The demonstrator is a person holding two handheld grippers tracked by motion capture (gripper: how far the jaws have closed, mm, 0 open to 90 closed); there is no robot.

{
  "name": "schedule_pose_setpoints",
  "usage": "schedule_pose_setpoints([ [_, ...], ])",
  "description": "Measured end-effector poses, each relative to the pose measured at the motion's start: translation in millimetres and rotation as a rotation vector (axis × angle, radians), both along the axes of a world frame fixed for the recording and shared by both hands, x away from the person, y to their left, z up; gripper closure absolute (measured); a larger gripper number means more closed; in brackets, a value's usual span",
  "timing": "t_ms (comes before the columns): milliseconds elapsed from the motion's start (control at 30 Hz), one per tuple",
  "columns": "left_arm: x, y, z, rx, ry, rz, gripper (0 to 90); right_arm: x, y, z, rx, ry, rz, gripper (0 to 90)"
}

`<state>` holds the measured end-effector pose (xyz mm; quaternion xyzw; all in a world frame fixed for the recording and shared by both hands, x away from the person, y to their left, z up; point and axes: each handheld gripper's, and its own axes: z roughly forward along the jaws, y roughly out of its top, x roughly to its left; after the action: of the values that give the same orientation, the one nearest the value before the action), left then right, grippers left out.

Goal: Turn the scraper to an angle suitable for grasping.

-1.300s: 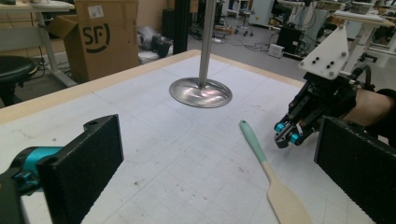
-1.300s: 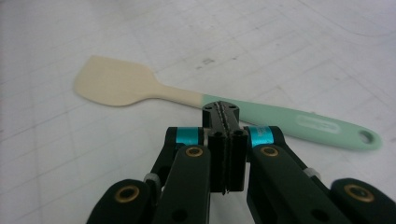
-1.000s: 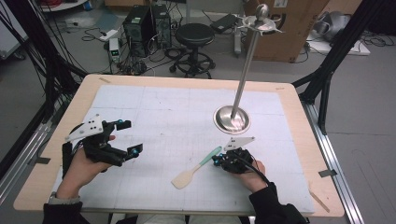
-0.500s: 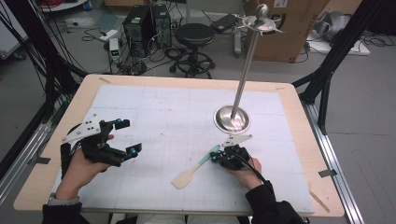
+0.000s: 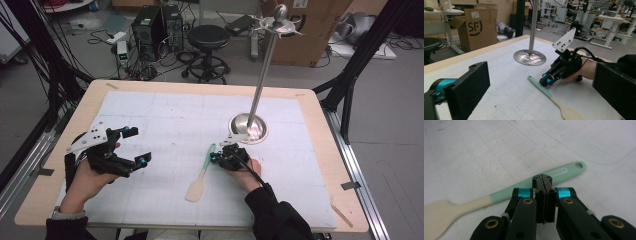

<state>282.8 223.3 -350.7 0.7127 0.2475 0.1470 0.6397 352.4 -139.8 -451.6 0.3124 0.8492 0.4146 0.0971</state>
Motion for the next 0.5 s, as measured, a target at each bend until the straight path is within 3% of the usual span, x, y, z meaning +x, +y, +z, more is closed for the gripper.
schedule_pose_setpoints([
  [100,-1.1,1.8,1.0,-0.008,-0.005,0.001,1.8,3.0,8.5,0.0,-0.004,-0.004,0.028,90.0],
  [233,-0.8,2.6,1.0,-0.007,-0.006,0.003,1.8,9.6,9.9,-0.7,0.025,0.034,0.034,90.0],
  [500,-0.2,0.5,0.5,0.007,-0.002,0.002,1.8,12.2,29.6,-0.4,0.003,0.005,0.065,90.0],
])
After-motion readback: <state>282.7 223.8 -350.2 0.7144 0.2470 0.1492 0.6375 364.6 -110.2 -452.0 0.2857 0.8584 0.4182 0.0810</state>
